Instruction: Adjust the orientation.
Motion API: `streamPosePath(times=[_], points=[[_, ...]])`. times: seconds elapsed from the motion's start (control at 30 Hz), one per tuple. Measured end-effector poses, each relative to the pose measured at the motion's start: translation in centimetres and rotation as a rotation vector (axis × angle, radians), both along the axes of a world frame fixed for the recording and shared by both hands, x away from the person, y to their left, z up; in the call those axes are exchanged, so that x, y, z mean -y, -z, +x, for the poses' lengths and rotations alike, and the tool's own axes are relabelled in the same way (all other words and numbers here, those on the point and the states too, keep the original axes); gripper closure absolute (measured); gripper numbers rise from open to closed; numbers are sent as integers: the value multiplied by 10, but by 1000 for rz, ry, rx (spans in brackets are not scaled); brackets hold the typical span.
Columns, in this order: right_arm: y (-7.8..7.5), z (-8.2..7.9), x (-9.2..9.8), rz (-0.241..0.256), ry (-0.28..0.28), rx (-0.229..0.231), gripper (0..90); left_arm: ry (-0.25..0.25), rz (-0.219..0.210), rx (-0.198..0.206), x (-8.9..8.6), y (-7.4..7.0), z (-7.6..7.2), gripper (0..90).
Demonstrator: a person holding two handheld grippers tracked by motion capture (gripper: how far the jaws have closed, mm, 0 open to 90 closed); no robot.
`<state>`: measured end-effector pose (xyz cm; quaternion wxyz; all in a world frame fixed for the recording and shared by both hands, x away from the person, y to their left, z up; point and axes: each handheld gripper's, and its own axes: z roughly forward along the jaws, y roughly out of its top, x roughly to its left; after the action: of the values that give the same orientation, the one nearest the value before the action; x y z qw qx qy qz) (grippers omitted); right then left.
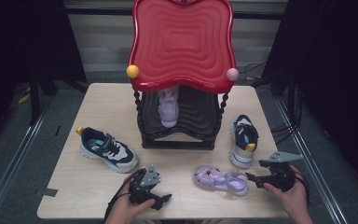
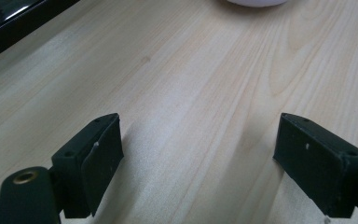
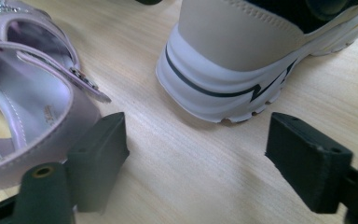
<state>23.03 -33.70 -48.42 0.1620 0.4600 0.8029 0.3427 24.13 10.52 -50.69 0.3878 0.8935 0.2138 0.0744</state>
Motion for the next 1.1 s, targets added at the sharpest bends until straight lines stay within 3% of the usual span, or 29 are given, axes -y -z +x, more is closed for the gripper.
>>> streamPosePath(times=[0.07, 0.2, 0.27, 0.43, 0.8, 1.03, 1.1], points=[[2, -2, 0, 9, -23, 6, 329, 0, 0, 0, 0, 0, 0, 146], [4, -3, -2, 8, -44, 28, 405, 0, 0, -1, 0, 0, 0, 146], [6, -5, -4, 50, -57, 39, 505, 0, 0, -1, 0, 0, 0, 146], [9, -10, -12, 21, -99, 30, 635, 0, 0, 0, 0, 0, 0, 146], [9, -23, -17, 94, -114, 29, 689, 0, 0, 0, 0, 0, 0, 146], [10, -28, -25, 119, -126, 23, 687, -6, -2, -1, 1, 0, 0, 146], [10, -29, -28, 100, -137, 28, 683, -6, -2, -1, 1, 0, 0, 146]])
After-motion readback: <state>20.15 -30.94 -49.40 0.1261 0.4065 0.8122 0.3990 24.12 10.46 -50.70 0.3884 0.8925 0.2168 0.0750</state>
